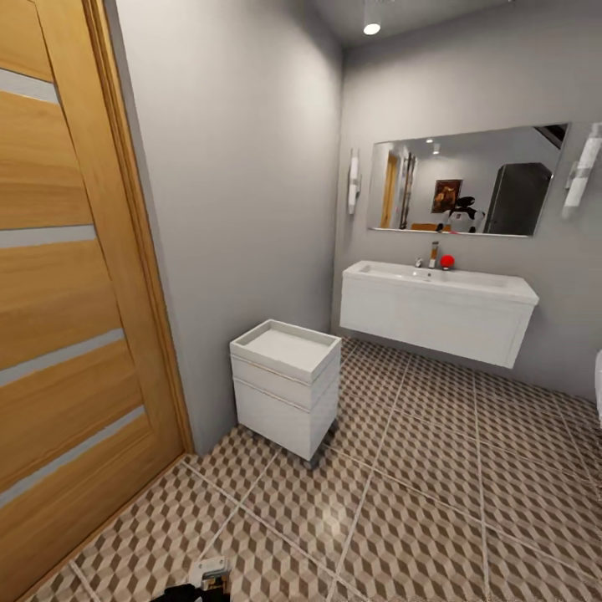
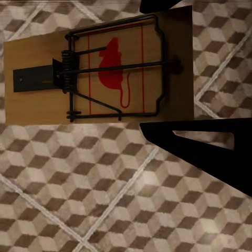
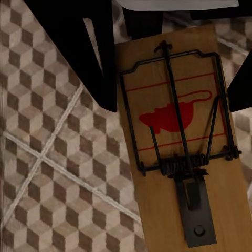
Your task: Take the four mousetraps from the cabinet in the bathroom and place them on the bathroom floor. Make sure all four end up on the same floor surface, and ensure that at least two of them are either under or directly next to the same bathroom sink.
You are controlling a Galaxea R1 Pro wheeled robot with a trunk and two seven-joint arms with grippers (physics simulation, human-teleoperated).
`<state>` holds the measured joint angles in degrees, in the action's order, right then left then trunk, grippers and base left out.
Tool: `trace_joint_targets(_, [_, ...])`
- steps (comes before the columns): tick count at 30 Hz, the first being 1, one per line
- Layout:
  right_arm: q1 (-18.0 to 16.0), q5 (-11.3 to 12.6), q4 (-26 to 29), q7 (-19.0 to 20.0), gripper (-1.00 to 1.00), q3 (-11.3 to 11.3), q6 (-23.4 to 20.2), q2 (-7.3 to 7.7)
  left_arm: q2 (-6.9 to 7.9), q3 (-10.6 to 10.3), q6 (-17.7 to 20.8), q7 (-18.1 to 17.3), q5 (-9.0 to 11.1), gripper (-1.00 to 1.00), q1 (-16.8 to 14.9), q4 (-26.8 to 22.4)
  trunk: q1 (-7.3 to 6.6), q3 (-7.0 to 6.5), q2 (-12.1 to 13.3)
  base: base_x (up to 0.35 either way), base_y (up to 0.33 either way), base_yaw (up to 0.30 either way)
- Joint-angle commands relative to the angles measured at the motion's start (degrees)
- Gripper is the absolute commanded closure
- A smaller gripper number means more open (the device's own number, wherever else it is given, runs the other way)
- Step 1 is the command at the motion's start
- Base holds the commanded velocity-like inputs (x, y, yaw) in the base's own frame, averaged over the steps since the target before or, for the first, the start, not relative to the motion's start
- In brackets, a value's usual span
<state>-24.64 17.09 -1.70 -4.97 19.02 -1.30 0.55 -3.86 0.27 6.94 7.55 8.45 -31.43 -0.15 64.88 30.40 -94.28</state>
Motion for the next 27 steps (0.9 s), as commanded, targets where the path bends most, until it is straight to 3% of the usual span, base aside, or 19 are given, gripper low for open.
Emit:
trace_joint_targets(1, [-0.1,0.7,-0.1,0.0,1.0,0.5,-0.1,-0.02,-0.01,0.0,0.2,0.3,0.4,1.0,0.0,0.0,-0.01,0.06,0.0,0.0,0.0,-0.29])
trace_joint_targets(27, [-0.1,0.7,-0.1,0.0,1.0,0.5,-0.1,-0.02,-0.75,0.0,0.2,0.3,0.4,1.0,0.0,0.0,-0.01,0.06,0.0,0.0,0.0,-0.29])
